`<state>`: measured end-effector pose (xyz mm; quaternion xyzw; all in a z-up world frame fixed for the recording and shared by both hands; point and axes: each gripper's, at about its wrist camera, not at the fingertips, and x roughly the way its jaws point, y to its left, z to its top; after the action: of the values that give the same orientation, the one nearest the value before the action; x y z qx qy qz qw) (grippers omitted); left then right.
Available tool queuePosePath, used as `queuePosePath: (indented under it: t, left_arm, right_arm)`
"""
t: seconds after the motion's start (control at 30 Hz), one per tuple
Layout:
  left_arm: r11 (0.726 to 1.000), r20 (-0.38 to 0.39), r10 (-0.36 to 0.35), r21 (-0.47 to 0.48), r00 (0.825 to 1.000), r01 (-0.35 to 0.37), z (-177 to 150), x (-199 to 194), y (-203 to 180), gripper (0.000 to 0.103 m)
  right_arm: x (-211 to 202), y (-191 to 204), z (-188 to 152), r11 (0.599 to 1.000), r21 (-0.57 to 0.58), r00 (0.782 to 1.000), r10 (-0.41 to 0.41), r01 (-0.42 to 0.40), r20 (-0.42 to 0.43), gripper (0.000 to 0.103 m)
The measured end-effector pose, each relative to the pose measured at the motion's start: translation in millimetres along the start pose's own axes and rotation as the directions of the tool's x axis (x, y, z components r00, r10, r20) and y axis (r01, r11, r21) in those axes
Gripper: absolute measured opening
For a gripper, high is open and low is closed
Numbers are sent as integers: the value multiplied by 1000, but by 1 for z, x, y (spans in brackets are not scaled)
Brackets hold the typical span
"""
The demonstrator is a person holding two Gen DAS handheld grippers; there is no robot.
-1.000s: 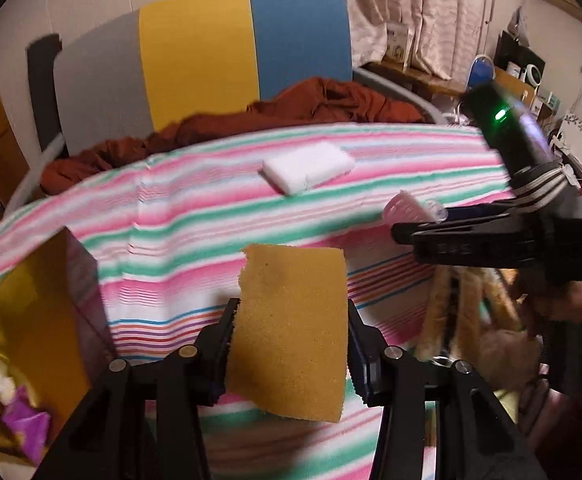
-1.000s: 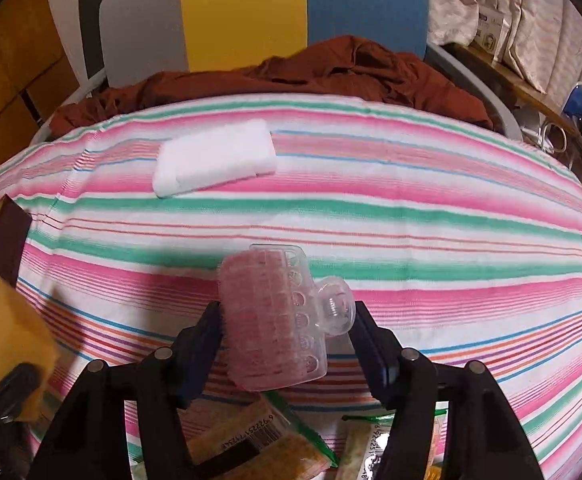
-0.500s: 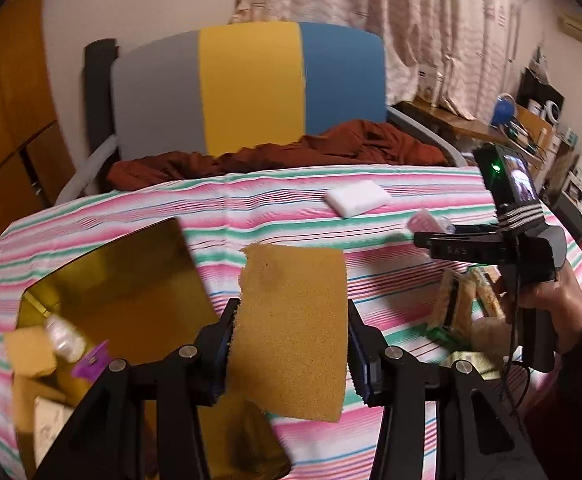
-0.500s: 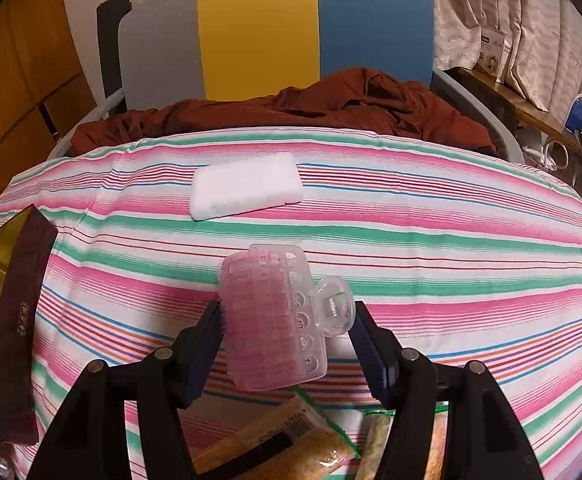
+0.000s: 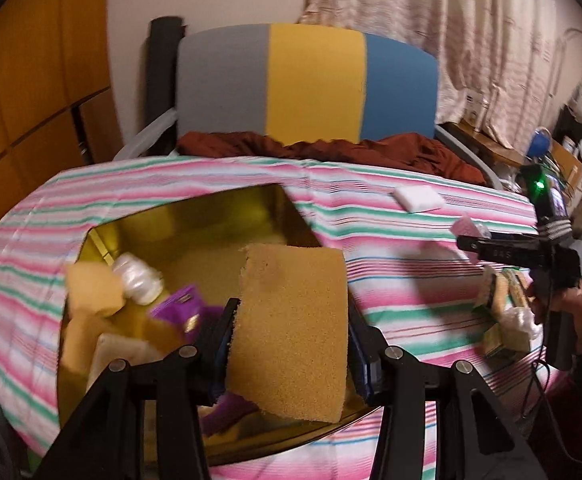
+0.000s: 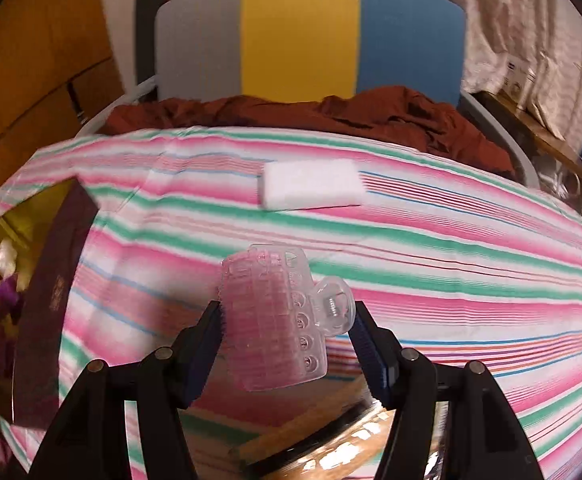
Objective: Organize objects
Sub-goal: 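Lower the sponge into the gold tray and open the left gripper while the right gripper carries the curler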
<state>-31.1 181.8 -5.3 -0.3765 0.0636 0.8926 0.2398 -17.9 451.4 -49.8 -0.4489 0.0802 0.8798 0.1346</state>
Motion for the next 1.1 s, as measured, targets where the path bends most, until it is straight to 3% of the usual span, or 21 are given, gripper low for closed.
queuePosePath:
  t: [0.23,0.47,0.87,1.0,1.1]
  left_arm:
    - [994,5,62,-93,998,-62,-18,-18,46,49]
    - [986,20,117,-123,993,-114,-21,-27,76,49]
    - [980,-44,40,-191,998,-47,26,24,108,49]
    - [974,-123,-2,-224,992,-26,41,63,113,50]
    - [968,-178,15,-245,984,-59,48,91,117,50]
  right_arm:
    - [1,40,-12,995,-88,998,50,-53,-33,64]
    - [9,59,-24,990,-132,996,39,-49,-79,64]
    - [16,64,-30,990,-138,995,18,-31,-96,63]
    - [16,63,-30,990,-137,995,21,-34,-95,63]
    - [17,63,-30,990,-138,995,23,-36,-96,63]
